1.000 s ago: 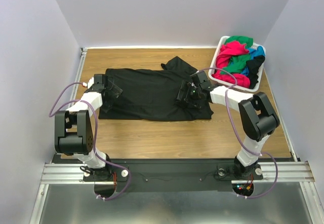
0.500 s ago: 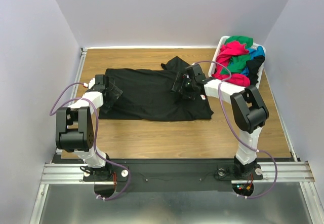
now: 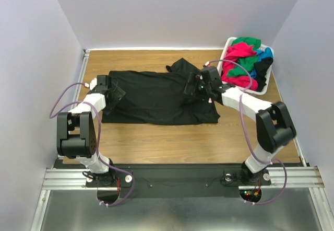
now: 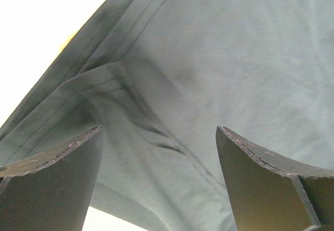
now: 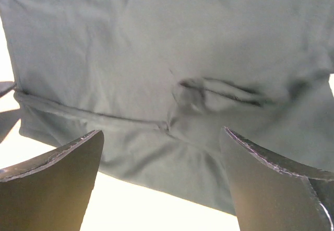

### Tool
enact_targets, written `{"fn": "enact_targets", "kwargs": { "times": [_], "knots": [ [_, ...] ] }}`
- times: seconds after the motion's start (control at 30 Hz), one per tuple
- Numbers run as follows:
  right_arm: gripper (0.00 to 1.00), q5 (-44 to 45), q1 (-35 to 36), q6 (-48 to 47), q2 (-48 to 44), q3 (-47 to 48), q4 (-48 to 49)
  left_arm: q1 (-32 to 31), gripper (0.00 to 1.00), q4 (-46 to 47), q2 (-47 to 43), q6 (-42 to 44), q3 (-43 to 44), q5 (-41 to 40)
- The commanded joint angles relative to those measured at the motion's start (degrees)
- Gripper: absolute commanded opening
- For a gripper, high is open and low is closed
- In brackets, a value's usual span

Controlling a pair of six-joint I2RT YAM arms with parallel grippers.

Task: Fold and stack the t-shirts
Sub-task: Fold the tshirt

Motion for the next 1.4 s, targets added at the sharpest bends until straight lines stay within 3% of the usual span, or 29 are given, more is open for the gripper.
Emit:
{"fn": "enact_targets", "kwargs": {
  "times": [0.0,0.33,0.6,0.83,0.97,1.17,1.37],
  "knots": [
    [0.98,5.9,0.4,-2.0,-6.6,-6.5,0.7,-2.2,0.99,1.7,-0.9,0.7,3.9,2.0],
    [0.98,4.7,0.2,0.9,-3.6,-12.7,0.6,-5.6,0.99,3.5,5.2,0.3,4.3,-0.3],
    [0.98,4.2,0.3,4.0,-13.9,-27.0,0.5,-5.6,0.99,5.9,3.4,2.3,-6.1,1.9],
    [0.98,0.7,0.3,7.1,-26.8,-37.7,-2.4,-5.7,0.99,3.5,-4.4,1.8,-17.0,4.9],
    [0.98,0.4,0.3,9.3,-34.5,-39.9,-8.0,-5.9,0.99,-1.1,-15.7,-0.9,-23.1,3.4],
    [0.98,-0.2,0.3,8.2,-37.3,-35.8,-11.7,-5.9,0.99,-9.6,-29.6,-2.4,-16.5,-1.9],
    [0.98,0.3,0.3,0.6,-28.7,-18.5,-13.3,-4.5,0.99,-12.3,-24.5,2.1,-0.9,-6.2]
  ]
}}
